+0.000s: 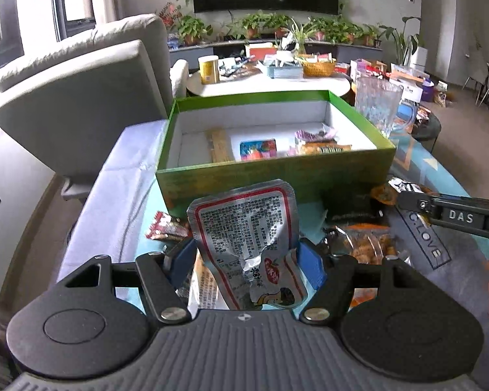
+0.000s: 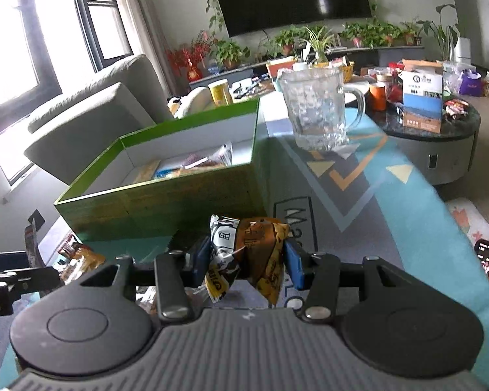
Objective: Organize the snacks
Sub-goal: 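Lift both held packets and carry them over the green box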
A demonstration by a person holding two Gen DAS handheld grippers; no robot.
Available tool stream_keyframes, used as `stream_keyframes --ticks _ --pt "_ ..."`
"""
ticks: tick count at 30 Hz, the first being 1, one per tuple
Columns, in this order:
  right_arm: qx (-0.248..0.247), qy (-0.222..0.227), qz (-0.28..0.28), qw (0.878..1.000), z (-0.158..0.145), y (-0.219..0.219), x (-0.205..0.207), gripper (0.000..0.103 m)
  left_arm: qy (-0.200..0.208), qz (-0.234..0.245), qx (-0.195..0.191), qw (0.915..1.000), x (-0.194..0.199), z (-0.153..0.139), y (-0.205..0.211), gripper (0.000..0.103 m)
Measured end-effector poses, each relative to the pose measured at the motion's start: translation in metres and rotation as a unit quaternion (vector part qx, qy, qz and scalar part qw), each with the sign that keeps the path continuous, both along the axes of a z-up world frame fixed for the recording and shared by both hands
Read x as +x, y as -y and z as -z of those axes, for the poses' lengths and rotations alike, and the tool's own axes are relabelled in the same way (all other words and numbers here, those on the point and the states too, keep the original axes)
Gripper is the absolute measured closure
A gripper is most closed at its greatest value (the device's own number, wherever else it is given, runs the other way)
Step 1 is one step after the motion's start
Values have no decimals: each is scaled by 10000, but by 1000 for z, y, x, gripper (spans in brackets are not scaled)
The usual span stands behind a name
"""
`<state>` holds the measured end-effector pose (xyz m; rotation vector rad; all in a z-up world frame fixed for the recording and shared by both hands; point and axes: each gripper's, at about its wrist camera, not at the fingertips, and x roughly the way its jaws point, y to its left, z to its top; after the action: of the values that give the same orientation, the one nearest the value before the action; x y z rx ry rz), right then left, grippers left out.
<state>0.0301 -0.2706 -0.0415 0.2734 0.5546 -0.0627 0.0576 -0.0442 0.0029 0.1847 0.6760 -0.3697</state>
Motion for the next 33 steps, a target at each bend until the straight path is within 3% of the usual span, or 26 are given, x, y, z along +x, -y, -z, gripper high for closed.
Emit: stream_keyframes --ticks 21,33 --pt "-195 1030 -475 9934 -61 -18 16 55 1050 -193 -143 9942 35 -62 11 38" --pt "-311 1212 -574 9905 -72 -23 41 55 1103 -344 -469 9922 78 -71 23 38"
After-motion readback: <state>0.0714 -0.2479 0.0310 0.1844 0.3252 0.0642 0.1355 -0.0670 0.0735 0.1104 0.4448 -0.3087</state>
